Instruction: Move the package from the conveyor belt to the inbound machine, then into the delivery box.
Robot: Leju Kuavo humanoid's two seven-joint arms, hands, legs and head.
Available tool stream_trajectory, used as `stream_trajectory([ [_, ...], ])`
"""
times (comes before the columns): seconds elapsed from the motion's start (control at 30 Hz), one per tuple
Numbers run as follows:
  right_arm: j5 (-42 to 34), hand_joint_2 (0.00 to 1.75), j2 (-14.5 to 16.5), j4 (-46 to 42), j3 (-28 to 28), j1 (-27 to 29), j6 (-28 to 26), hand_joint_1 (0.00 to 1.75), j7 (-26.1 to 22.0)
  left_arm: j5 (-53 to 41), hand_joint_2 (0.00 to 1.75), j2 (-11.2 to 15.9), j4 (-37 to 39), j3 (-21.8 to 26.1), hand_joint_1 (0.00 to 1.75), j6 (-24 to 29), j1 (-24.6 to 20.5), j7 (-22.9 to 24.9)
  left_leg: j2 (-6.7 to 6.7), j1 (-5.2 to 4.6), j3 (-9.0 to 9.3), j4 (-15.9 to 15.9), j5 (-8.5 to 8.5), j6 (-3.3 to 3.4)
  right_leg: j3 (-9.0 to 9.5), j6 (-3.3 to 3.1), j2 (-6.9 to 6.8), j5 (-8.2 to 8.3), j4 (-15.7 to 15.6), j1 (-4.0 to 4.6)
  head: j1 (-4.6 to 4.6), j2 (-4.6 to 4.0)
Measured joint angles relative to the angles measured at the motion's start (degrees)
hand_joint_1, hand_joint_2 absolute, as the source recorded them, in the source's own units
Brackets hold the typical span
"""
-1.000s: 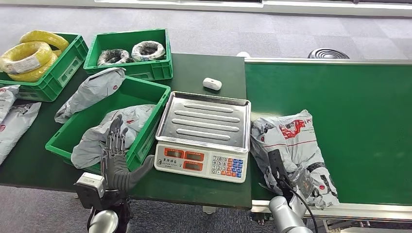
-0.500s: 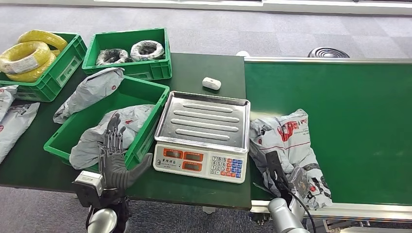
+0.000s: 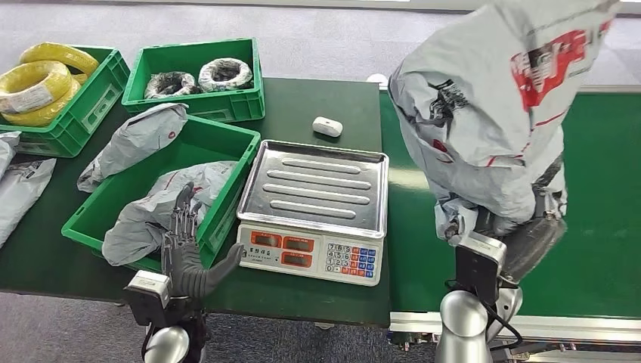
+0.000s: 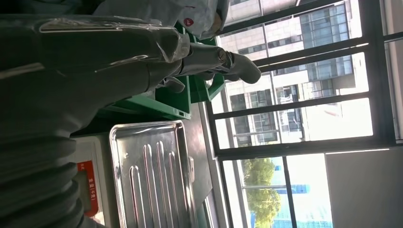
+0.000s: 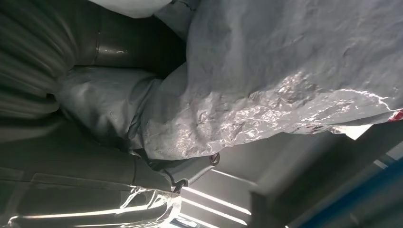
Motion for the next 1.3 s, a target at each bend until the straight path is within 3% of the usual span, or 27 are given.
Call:
stream_trajectory([
  [0.17, -1.77, 1.75, 0.36, -11.17, 4.83, 2.25, 0.26, 1.6, -2.17, 0.05, 1.75, -0.01, 0.17, -0.03, 0.0, 0.6, 0.2, -0.19, 0.02, 0.03, 0.01, -0.01, -0.02, -0.03, 0.02, -0.03, 0.0, -0.02, -0.01, 0.0, -0.01, 0.0],
  [0.37, -2.76, 1.75, 0.4, -14.05, 7.08, 2.88, 0.37, 1.52, -2.76, -0.04, 1.75, -0.03, 0.0, 0.0, 0.0, 0.82, 1.05, 0.07, 0.02, 0.03, 0.04, -0.01, -0.02, -0.02, 0.09, -0.02, 0.0, -0.01, 0.0, 0.0, 0.01, 0.0],
  [0.7, -2.67, 1.75, 0.38, -3.8, 10.49, -1.5, 0.45, 1.52, -0.36, -0.13, 1.75, -0.34, -0.04, -0.02, 0.0, 0.79, 1.13, 0.18, -0.03, 0.03, 0.05, -0.01, -0.01, -0.04, 0.09, -0.04, -0.08, -0.01, 0.05, 0.03, 0.0, -0.01],
  [0.9, -8.93, 1.75, -1.89, 8.32, 17.55, -8.81, 3.86, 1.56, 7.65, -0.04, 1.75, -0.33, 0.17, -0.48, 0.0, 0.49, 0.49, 0.18, 0.01, 0.03, 0.07, -0.01, 0.01, -0.04, 0.05, -0.04, -0.02, 0.0, 0.08, 0.03, 0.01, -0.01],
  [1.07, -10.83, 1.75, -3.26, 16.33, 23.47, -12.79, 4.56, 1.53, 8.23, 0.02, 1.75, -0.22, 0.2, -0.63, 0.0, 0.87, 0.48, 0.18, -0.02, 0.03, 0.05, -0.01, 0.03, -0.06, 0.05, -0.05, -0.05, 0.0, 0.11, 0.03, 0.0, 0.0],
  [1.3, -13.27, 1.75, -4.74, 19.35, 27.71, -13.28, 6.56, 1.44, 8.33, -1.08, 1.75, -0.19, -0.28, -0.61, 0.0, 0.43, 0.63, 1.2, -0.01, 0.03, -0.06, -0.01, 0.01, -0.06, -0.07, -0.05, -0.05, -0.02, 0.1, 0.03, 0.01, 0.0],
])
